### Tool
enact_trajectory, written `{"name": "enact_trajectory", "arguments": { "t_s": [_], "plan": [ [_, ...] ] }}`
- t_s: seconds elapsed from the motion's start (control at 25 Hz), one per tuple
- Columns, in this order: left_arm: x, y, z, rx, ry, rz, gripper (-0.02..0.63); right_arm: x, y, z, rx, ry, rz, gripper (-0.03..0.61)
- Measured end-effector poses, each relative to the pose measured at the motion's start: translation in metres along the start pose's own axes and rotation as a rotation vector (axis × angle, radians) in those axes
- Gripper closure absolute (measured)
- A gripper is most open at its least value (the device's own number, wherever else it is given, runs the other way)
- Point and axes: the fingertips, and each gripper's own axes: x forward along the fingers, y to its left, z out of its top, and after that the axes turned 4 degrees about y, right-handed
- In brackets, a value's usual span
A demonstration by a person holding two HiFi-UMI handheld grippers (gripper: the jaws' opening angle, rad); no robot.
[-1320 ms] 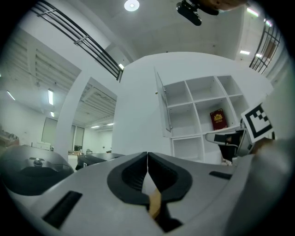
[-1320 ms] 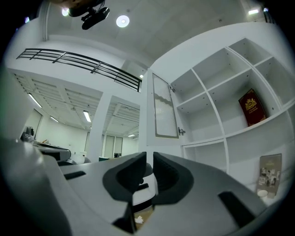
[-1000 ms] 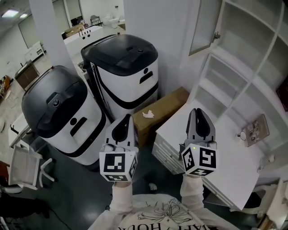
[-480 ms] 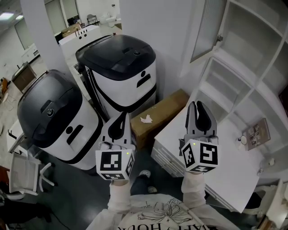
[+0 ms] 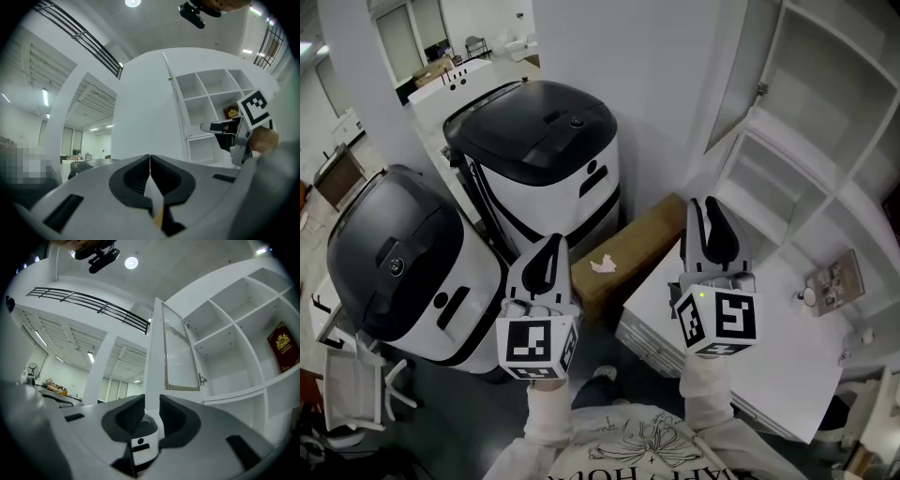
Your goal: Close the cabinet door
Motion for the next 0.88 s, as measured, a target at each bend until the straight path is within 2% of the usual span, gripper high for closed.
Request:
{"name": "enact_trajectory", "arguments": {
  "t_s": [0.48,0.88],
  "plan": [
    [0.036,0.034,-0.012,0.003,0.012,-0.029,0.609,0.046,0.006,0.018,-0.031,-0.01,-0.037,0.476],
    [0.066,0.042,-0.02,-0.009,0.021,-0.087,0.609,0.059,0.003,0.022,-0.084,0.015,-0.149,0.474]
  ]
}}
